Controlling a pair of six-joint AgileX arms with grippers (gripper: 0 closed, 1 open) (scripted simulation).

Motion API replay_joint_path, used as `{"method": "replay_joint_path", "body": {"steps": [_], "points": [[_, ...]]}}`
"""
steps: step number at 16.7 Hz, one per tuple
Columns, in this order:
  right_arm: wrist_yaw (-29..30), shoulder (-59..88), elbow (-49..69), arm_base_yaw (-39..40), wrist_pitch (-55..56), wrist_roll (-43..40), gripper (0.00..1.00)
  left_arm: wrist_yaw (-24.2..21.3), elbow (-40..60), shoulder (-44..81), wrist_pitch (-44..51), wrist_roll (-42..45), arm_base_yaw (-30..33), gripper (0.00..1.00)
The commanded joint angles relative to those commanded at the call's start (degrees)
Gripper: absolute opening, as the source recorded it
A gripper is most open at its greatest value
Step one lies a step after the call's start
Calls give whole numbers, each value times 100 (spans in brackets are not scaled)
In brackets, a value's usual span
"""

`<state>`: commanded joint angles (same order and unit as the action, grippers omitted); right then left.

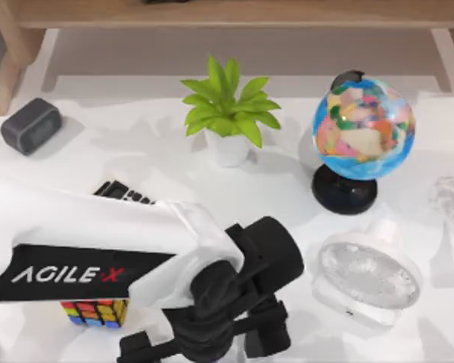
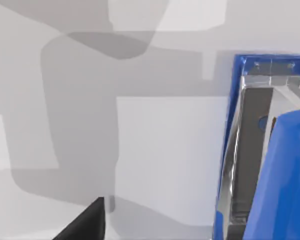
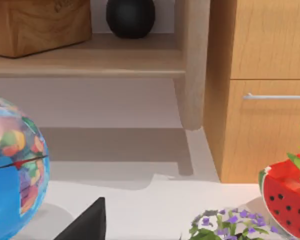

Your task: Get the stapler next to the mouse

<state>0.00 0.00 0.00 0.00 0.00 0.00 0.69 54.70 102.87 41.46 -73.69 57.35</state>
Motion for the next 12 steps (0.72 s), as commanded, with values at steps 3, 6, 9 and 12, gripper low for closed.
{"method": "replay_joint_path", "body": {"steps": [3, 6, 9, 12], "points": [[0, 0, 0, 0, 0, 0, 100, 0, -91, 103, -163, -1, 3, 100], [0, 0, 0, 0, 0, 0, 100, 0, -91, 103, -163, -1, 3, 92], [0, 0, 0, 0, 0, 0, 100, 0, -91, 103, -163, -1, 3, 70], [0, 0, 0, 0, 0, 0, 100, 0, -91, 103, -163, -1, 3, 47]]}}
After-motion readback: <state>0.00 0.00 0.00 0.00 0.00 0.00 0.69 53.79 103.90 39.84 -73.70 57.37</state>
